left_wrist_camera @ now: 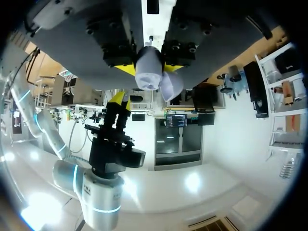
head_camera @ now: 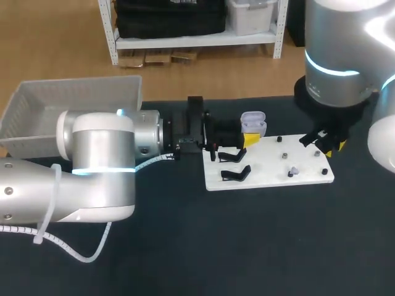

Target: Pick up each earbud case from the left stands, insert the matching earbuds, close the lid, and place the case in the box.

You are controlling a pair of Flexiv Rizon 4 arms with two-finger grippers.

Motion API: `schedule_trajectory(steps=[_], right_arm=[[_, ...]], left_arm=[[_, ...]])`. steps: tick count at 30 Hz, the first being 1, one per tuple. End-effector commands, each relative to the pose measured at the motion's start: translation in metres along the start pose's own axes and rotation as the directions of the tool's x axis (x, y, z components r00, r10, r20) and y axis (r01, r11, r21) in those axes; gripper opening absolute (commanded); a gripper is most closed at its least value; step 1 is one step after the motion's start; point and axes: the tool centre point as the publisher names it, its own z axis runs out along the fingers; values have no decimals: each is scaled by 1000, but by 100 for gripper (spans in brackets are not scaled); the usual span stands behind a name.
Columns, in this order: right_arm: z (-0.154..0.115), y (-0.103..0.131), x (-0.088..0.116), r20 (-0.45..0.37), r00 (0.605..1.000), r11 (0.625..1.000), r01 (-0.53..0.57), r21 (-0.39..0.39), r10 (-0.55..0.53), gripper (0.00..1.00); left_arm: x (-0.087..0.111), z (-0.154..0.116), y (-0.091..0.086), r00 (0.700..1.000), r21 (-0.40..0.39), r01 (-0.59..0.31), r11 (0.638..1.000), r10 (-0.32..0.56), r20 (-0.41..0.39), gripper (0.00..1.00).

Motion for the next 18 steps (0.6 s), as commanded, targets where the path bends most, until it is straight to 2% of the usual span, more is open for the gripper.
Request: schedule_trajectory(steps=[1,2,3,4,5,6,7,9,13,14,15,16,18], right_arm=[[0,14,-1,-61,976,976,-214,-45,211,0],[-2,18,-1,-114,953,955,-290,-64,282,0],[-3,22,-1,-136,939,945,-325,-45,316,0],[-8,25,-2,-160,911,917,-394,-56,381,0],[-13,29,-3,-168,898,908,-417,-39,406,0],[-18,32,-4,-173,867,880,-476,-14,466,0],[-24,35,-5,-176,856,867,-498,-26,486,0],[-32,36,-6,-182,794,806,-591,-14,579,0],[-46,44,-10,-183,708,718,-696,-18,682,0],[-49,47,-11,-183,702,710,-704,-29,688,0],[-51,49,-11,-192,675,683,-729,-29,712,0],[-52,52,-12,-190,668,678,-735,-17,720,0],[-56,57,-12,-203,628,639,-769,-17,751,0]], left_arm=[[2,0,-2,1000,-10,-5,1000,5,8,0],[2,0,-2,1000,-10,-5,1000,5,8,0],[2,0,-2,1000,-10,-5,1000,5,8,0],[2,0,-2,1000,-10,-5,1000,5,8,0],[2,0,-2,1000,-10,-5,1000,5,8,0],[2,0,-2,1000,-10,-5,1000,5,8,0],[2,0,-2,1000,-10,-5,1000,5,8,0],[2,0,-2,1000,-10,-5,1000,5,8,0],[2,0,-2,1000,-10,-5,1000,5,8,0],[2,0,-2,1000,-10,-5,1000,5,8,0],[2,0,-2,1000,-10,-5,1000,5,8,0],[2,0,-2,1000,-10,-5,1000,5,8,0],[2,0,-2,1000,-10,-5,1000,5,8,0]])
